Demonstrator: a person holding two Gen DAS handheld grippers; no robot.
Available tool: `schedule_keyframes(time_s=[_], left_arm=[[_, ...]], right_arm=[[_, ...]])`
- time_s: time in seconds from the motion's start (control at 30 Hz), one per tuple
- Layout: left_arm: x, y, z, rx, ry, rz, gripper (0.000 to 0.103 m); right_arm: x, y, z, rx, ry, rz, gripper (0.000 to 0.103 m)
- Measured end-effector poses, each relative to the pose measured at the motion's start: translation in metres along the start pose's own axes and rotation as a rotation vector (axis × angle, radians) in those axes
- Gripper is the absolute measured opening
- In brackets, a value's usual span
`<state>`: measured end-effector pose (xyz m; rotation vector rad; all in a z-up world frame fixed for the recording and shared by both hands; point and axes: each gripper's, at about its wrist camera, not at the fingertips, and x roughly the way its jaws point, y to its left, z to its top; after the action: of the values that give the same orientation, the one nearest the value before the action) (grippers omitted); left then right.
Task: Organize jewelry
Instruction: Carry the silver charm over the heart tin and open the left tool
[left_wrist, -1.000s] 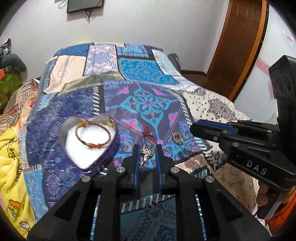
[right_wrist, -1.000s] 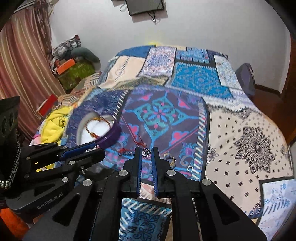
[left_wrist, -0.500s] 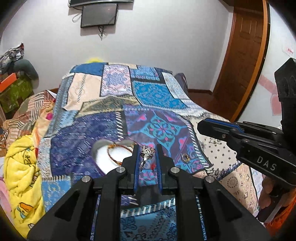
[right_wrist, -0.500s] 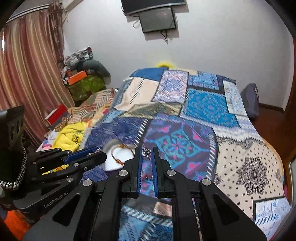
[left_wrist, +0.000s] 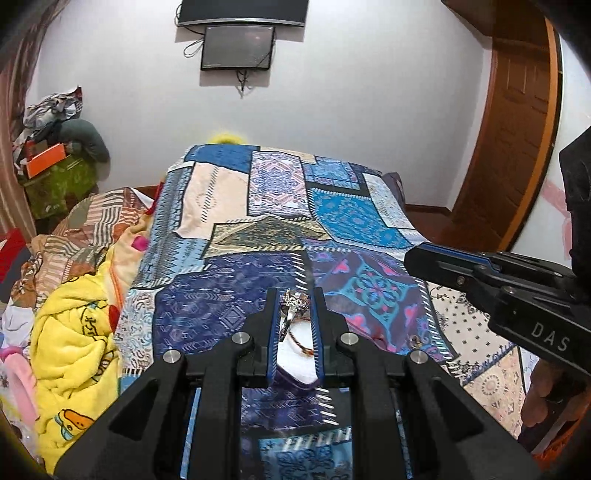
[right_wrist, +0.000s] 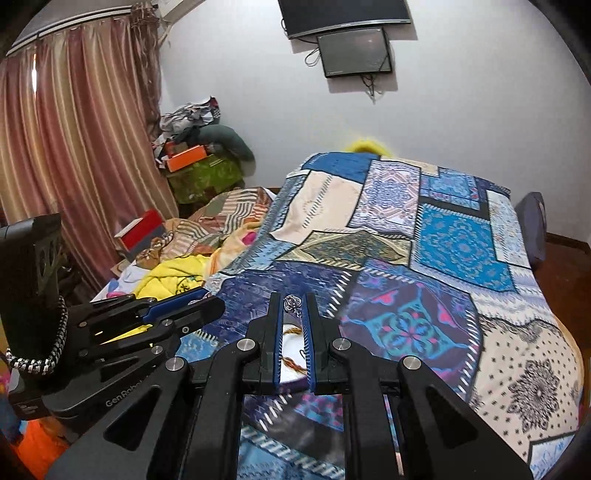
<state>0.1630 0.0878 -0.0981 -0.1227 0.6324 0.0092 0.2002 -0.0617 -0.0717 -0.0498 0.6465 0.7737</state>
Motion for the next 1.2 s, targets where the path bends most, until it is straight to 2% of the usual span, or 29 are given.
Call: schedule_keyframes(time_s=[0.23, 0.67, 1.2], left_arm=[[0.018, 0.011, -0.004, -0.014, 0.022, 0.001, 0.015], [0.082, 0.020, -0.022, -0.065, 0.144, -0.023, 0.015], [0.088, 0.022, -0.025, -0.059, 0.150, -0.015, 0.015]], right_arm=[[0.030, -0.003, 0.000, 0.000, 0.043, 0.004, 0.009], [0.072, -0.020, -0.016, 0.012, 0.155, 0.009, 0.009], [0.090, -0.018, -0.025, 0.003, 0.188, 0.034, 0.009]])
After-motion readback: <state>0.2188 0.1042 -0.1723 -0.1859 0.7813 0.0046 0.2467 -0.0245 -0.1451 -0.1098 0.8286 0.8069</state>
